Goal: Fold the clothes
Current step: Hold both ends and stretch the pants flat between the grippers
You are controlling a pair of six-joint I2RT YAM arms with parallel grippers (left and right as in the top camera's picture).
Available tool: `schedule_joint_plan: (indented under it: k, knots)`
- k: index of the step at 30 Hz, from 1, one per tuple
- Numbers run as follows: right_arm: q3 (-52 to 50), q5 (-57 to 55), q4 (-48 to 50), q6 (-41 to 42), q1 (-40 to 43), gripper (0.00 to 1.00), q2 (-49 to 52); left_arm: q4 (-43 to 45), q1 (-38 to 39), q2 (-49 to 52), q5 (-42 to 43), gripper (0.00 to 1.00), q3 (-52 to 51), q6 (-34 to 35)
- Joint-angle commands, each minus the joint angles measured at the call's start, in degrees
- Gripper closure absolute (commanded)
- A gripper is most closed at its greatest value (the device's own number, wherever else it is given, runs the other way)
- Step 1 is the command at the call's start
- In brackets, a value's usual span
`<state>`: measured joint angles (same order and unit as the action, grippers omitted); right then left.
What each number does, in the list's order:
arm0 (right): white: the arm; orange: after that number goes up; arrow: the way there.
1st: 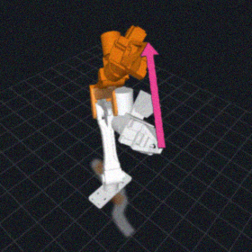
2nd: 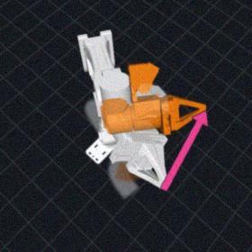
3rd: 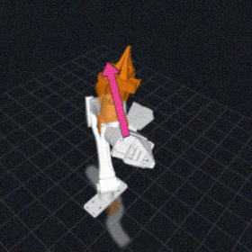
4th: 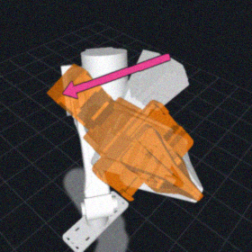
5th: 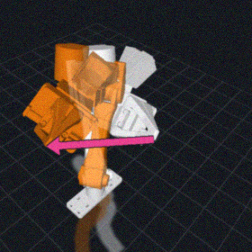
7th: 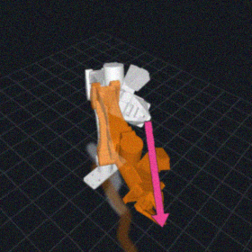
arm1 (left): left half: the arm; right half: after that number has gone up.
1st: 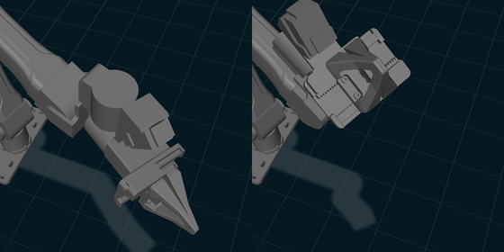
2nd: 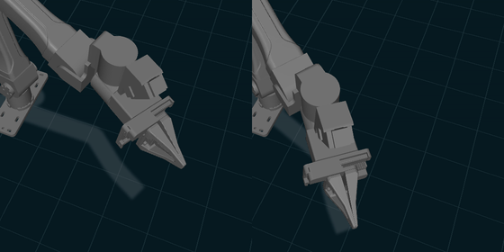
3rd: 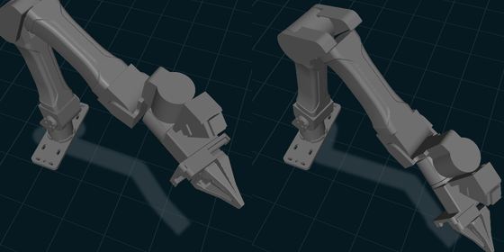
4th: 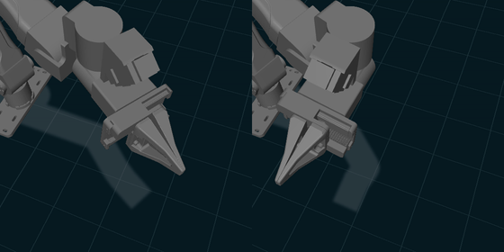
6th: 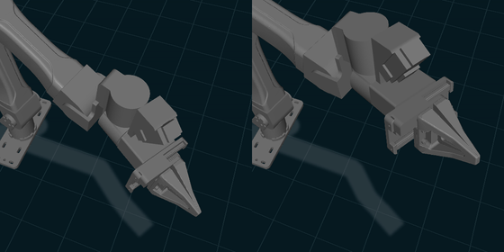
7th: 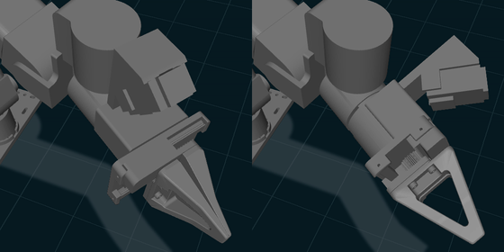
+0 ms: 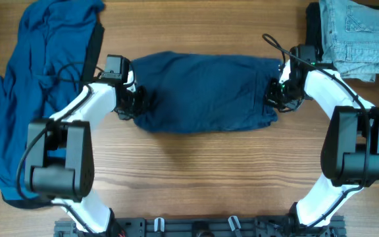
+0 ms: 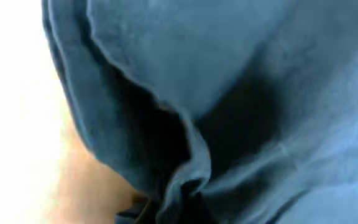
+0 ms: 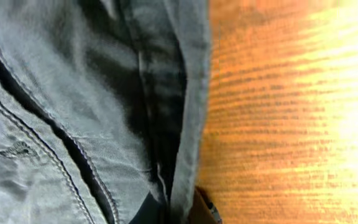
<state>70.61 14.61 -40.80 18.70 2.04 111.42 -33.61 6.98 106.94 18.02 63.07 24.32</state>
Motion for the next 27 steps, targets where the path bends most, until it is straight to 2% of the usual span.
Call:
schedule_joint_plan:
  k: [1,2,3,5,6,7,8,9,10,11,12,18,27]
  knots:
    - [0.8,0.9,1.4,-0.5,-0.3,0.95,0.1,-2.2,2.1,-6.2,0.1,0.96,-0.5,1.7]
    - [0.8,0.7,1.5,-0.5,-0.3,0.95,0.1,-2.4,2.6,-7.5,-1.2,0.91,-0.5,2.0]
    - [0.8,0.5,1.6,-0.6,-0.3,0.93,0.1,-2.4,2.8,-8.0,-3.1,0.73,-0.5,2.8]
    - [1.2,0.5,1.0,-0.7,-0.2,0.90,0.1,-2.5,2.7,-8.1,-5.6,0.53,-0.5,3.2]
    - [1.6,0.5,0.5,-1.2,-0.2,0.88,0.1,-2.6,2.6,-8.1,-5.7,0.30,-0.5,3.2]
    - [2.4,0.5,-0.4,-2.4,-0.2,0.82,0.0,-2.7,2.3,-8.1,-5.7,0.13,-0.5,3.1]
    - [4.1,0.0,-2.2,-3.4,-0.2,0.71,0.0,-2.7,2.1,-8.1,-5.7,0.01,-0.5,3.1]
    - [5.7,-0.4,-3.8,-3.7,-0.1,0.64,0.1,-2.7,1.9,-8.1,-6.2,0.00,-0.5,3.2]
    - [7.6,-0.6,-5.6,-3.7,-0.1,0.44,0.0,-2.7,1.7,-8.1,-7.5,0.00,-0.5,3.2]
    - [8.9,-0.6,-6.6,-3.7,-0.1,0.17,0.0,-2.7,1.6,-8.1,-9.0,0.00,-0.5,3.2]
    - [9.4,-0.6,-6.9,-3.7,-0.1,0.00,0.0,-2.6,1.5,-8.1,-9.8,0.00,-0.5,3.2]
    - [9.3,-4.7,-8.2,-4.9,-0.1,0.00,0.1,-1.8,1.5,-7.8,-14.9,0.00,-0.5,3.2]
    - [3.1,-1.5,-4.5,-6.7,-0.2,0.00,0.1,2.2,0.9,-6.9,-15.1,0.00,-0.5,3.1]
